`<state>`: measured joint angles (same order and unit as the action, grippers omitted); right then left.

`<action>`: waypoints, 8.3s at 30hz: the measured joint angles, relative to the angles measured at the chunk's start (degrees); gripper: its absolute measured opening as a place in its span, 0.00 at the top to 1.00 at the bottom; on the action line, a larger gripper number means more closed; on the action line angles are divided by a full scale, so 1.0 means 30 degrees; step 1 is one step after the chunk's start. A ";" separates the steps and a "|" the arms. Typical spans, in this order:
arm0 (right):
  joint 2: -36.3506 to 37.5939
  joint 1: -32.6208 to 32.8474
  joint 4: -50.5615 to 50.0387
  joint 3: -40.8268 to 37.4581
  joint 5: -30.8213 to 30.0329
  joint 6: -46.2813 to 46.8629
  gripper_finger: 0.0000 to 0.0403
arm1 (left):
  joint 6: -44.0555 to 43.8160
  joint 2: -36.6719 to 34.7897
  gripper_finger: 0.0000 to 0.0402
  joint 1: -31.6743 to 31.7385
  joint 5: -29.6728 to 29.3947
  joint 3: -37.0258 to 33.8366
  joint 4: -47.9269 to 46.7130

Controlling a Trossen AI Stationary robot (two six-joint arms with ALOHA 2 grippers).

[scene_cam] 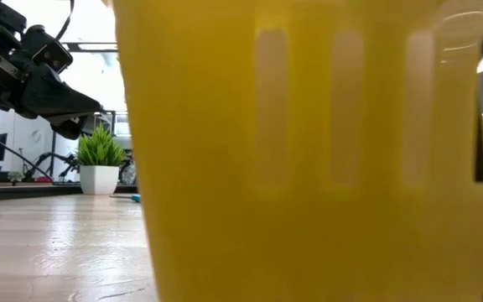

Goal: Pick & Place Paint Supplies
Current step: Put the gold paint brush into the white bin, then put the silver brush into the white bin

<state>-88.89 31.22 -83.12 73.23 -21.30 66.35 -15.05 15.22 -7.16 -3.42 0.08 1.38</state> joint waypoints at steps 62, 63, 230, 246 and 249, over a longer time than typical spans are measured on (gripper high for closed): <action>-0.0076 -1.3348 1.9967 -0.8985 0.7730 -1.9984 0.80 | 0.0000 0.0000 1.00 0.0000 -0.0002 0.0000 -0.0001; -0.0076 -1.3348 2.0115 -0.9176 0.7730 -1.9886 0.80 | 0.0000 0.0000 1.00 0.0000 -0.0005 0.0000 -0.0001; -0.9499 1.1001 -0.2045 0.4830 0.7002 2.2760 0.74 | 0.0000 0.0000 1.00 0.0000 -0.0007 0.0000 -0.0003; -0.4679 1.0122 -0.2307 0.4352 0.2548 2.1381 0.74 | 0.0000 -0.0001 1.00 0.0000 0.0000 0.0000 0.0003; -0.3548 0.9495 -0.2300 0.3525 0.1368 2.0691 0.74 | 0.0000 0.0000 1.00 0.0003 -0.0006 0.0000 0.0001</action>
<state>-99.54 59.71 -90.02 83.81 -17.20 128.42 -15.05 15.22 -7.15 -3.44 0.08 1.38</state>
